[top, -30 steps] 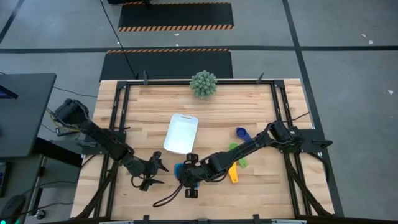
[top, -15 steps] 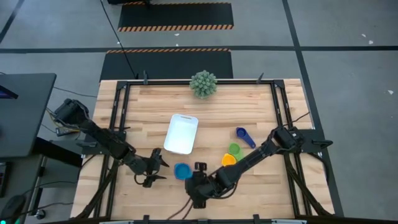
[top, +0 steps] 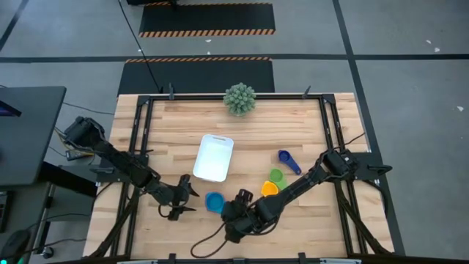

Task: Nest measuring cups in basket
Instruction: Adjust the stacked measuring cups, then stack the yellow measuring cup on the top of the light blue measuring cup

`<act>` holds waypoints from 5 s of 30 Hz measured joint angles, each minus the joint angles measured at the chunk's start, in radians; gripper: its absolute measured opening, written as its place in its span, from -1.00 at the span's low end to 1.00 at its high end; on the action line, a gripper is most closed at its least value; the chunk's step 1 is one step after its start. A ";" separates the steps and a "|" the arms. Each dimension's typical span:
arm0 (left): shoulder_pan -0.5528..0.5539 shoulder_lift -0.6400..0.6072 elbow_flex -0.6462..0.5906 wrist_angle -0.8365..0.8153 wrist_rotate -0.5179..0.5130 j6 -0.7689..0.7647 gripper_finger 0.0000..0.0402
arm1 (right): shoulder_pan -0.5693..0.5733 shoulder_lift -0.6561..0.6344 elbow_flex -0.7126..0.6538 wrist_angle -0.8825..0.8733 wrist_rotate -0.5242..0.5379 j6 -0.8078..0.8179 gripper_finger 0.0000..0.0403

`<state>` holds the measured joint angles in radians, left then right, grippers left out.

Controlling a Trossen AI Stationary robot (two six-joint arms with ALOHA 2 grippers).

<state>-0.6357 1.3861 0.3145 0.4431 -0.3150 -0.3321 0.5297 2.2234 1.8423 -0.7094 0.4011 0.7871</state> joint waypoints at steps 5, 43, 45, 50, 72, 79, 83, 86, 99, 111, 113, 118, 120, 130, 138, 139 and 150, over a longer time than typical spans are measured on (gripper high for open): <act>0.000 -0.007 0.000 -0.007 -0.012 0.035 0.34 | 0.008 0.000 0.000 0.025 0.056 0.048 0.69; 0.000 -0.007 0.000 -0.031 -0.001 0.003 0.34 | -0.021 0.084 -0.045 -0.040 0.074 -0.001 0.32; 0.000 -0.007 0.000 -0.030 0.000 0.003 0.34 | -0.031 0.082 -0.043 -0.055 0.045 -0.028 0.24; 0.000 -0.007 0.000 -0.030 0.002 0.004 0.34 | -0.056 0.073 -0.044 -0.067 -0.014 -0.160 0.10; 0.000 -0.007 0.000 -0.029 -0.003 -0.017 0.35 | -0.141 0.065 -0.042 -0.057 -0.165 -0.237 -0.16; 0.000 -0.007 0.000 -0.029 -0.003 -0.018 0.35 | -0.142 0.065 -0.042 -0.064 -0.162 -0.293 -0.34; 0.000 -0.007 0.000 -0.029 -0.003 -0.018 0.35 | -0.142 0.065 -0.042 -0.081 -0.161 -0.293 -0.33; 0.000 -0.007 0.000 -0.029 -0.003 -0.018 0.35 | -0.141 0.064 -0.042 -0.106 -0.161 -0.290 -0.30; 0.000 -0.007 0.000 -0.028 -0.003 -0.019 0.35 | -0.081 0.011 -0.042 -0.307 -0.108 -0.230 -0.30; 0.000 -0.007 0.000 -0.028 -0.002 -0.023 0.35 | -0.027 0.004 -0.042 -0.513 -0.145 -0.159 -0.30; 0.000 -0.007 0.000 -0.028 -0.002 -0.023 0.35 | -0.022 0.004 -0.042 -0.487 -0.168 -0.158 -0.30; 0.000 -0.007 0.000 -0.028 0.005 -0.024 0.35 | -0.005 0.004 -0.042 -0.450 -0.196 -0.094 -0.30; 0.000 -0.007 0.000 -0.028 0.005 -0.024 0.35 | 0.001 0.004 -0.042 -0.424 -0.195 -0.061 -0.30; 0.000 -0.007 0.000 -0.028 0.005 -0.023 0.35 | 0.006 0.004 -0.042 -0.326 -0.262 0.003 0.00; 0.000 -0.007 0.000 -0.028 0.007 -0.023 0.35 | 0.006 -0.001 -0.042 -0.411 -0.429 0.094 0.38; 0.000 -0.007 0.000 -0.028 0.007 -0.023 0.35 | 0.008 -0.006 -0.042 -0.432 -0.434 0.103 0.41; -0.001 -0.007 0.000 -0.024 0.017 -0.027 0.35 | 0.083 -0.096 -0.042 -0.707 -0.300 0.251 0.36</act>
<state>-0.6369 1.3788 0.3149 0.4192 -0.2984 -0.3595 0.6128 2.1277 1.8000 -1.4166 0.1008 1.0381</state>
